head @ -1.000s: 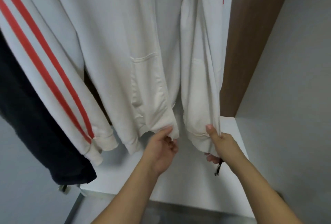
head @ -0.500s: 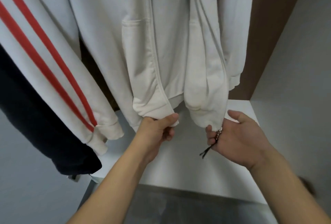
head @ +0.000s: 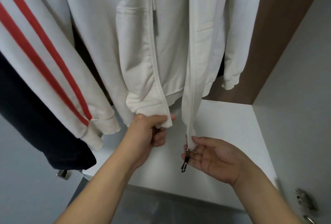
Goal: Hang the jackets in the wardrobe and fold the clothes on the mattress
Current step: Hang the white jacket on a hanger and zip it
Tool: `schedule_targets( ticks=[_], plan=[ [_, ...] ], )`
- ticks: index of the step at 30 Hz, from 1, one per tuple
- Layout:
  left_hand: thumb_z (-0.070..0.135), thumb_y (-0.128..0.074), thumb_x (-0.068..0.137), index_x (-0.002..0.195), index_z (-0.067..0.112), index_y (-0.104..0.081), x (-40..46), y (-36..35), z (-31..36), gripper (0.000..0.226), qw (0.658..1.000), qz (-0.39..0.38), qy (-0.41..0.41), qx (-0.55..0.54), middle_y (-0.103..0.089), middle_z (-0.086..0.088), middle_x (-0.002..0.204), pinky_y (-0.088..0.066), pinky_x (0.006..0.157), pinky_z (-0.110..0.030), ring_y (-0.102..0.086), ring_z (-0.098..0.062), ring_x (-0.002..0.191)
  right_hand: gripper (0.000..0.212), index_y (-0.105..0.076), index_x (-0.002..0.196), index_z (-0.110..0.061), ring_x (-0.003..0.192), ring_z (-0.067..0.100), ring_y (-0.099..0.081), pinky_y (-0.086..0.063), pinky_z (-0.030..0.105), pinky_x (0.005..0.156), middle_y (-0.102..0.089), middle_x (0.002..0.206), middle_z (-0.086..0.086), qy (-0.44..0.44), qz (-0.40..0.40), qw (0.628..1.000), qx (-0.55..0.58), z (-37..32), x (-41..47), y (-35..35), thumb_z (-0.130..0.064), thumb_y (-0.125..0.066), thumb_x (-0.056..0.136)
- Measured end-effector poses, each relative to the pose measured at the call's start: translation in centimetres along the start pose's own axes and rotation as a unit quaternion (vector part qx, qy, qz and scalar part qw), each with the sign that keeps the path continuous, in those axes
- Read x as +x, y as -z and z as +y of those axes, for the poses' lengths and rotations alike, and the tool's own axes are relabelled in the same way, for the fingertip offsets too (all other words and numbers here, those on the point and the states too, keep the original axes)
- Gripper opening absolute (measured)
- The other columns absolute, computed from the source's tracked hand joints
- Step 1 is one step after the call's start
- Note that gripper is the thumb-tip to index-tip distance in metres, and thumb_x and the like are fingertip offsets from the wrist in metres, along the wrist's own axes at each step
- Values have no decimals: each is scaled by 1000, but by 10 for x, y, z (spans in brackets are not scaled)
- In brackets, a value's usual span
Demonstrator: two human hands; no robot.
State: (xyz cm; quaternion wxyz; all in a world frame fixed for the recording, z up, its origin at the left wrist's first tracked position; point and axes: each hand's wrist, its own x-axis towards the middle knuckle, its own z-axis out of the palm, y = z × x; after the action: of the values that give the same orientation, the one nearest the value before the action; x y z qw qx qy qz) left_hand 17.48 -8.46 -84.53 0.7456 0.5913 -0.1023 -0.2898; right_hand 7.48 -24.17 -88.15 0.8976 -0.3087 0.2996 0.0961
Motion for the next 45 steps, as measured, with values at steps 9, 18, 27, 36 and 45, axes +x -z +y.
schedule_targets(
  ticks=[9, 18, 27, 36, 45],
  plan=[
    [3, -59, 92, 88, 2, -56, 7, 9, -3, 6, 994, 32, -76, 65, -46, -6, 61, -32, 44, -22, -38, -15, 47, 11, -79, 77, -10, 69, 16, -59, -56, 29, 73, -66, 77, 8, 47, -56, 966, -248, 3, 1, 2, -9, -74, 67],
    [6, -62, 92, 73, 6, -55, 1, 16, -6, 20, 986, 53, -128, 93, -48, -6, 53, -32, 45, -23, -42, -15, 44, 39, -62, 102, 1, 69, 19, -57, -55, 32, 69, -58, 84, 16, 147, -103, 981, -73, -4, 8, -1, -14, -82, 71],
    [40, -71, 69, 58, 10, -59, -9, 9, -5, 34, 976, 36, -181, 116, -49, -10, 49, -32, 46, -26, -40, -25, 48, 36, -77, 102, -9, 80, 15, -63, -53, 25, 74, -71, 93, 8, 216, -92, 955, -180, -3, -4, -9, -19, -81, 68],
    [25, -73, 84, 57, 7, -58, -16, -7, -10, 35, 967, 42, -204, 149, -49, -6, 44, -35, 46, -17, -44, -8, 41, 26, -78, 79, -10, 66, 12, -66, -54, 22, 63, -70, 75, 6, 239, -118, 961, -74, 1, -12, -28, -4, -53, 83],
    [6, -65, 89, 64, 21, -53, -21, -23, -15, 32, 947, 77, -238, 201, -55, 18, 46, -37, 54, -2, -54, 6, 49, 21, -69, 101, -2, 71, 11, -68, -54, 22, 65, -72, 83, 6, 235, -109, 964, -62, 4, -10, -28, -5, -55, 85]
  ],
)
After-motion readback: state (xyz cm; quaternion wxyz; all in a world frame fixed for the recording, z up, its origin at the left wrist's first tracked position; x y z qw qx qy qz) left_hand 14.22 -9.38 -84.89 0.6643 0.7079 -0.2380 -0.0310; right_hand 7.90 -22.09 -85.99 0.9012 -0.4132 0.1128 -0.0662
